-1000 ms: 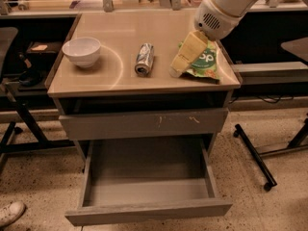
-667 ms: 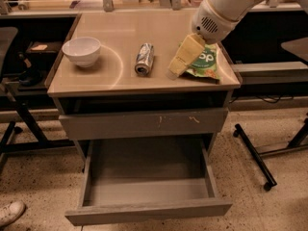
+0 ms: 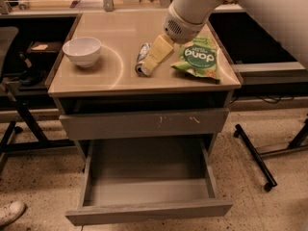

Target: Place redbull can into middle drawer

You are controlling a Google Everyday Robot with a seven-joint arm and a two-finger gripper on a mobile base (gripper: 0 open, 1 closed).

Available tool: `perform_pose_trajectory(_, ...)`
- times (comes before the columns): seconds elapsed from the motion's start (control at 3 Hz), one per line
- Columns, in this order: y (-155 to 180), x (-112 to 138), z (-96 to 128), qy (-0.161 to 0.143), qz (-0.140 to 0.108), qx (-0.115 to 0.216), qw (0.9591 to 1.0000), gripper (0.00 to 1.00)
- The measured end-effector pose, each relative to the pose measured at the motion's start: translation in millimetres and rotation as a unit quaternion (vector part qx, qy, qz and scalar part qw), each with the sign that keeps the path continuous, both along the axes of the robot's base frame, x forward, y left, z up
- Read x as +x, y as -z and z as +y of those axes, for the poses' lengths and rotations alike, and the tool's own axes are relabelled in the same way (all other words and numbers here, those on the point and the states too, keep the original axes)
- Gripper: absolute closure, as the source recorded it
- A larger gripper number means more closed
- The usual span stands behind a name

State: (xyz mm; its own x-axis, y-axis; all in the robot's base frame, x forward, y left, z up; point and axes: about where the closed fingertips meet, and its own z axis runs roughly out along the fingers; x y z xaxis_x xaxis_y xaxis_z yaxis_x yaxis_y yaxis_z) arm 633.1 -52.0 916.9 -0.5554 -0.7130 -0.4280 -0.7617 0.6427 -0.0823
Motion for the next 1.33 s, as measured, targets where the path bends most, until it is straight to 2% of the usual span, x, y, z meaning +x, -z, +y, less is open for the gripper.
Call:
perform_pose_trajectory(0.33, 10.5, 27.4, 16.0, 0.033, 0.004, -0.026, 0.9991, 0.0)
perform_pose_trajectory(0.67, 12.3, 33.9, 27.3, 0.053, 0.007, -0.029, 0.9981, 0.0)
perform_pose_trajectory(1.0, 12.3, 34.0, 27.4, 0.053, 0.007, -0.029, 0.9981, 0.0)
perform_pose_trajectory(1.33, 15.7, 51.2, 41.3, 0.054, 0.004, -0.018, 0.9983, 0.0)
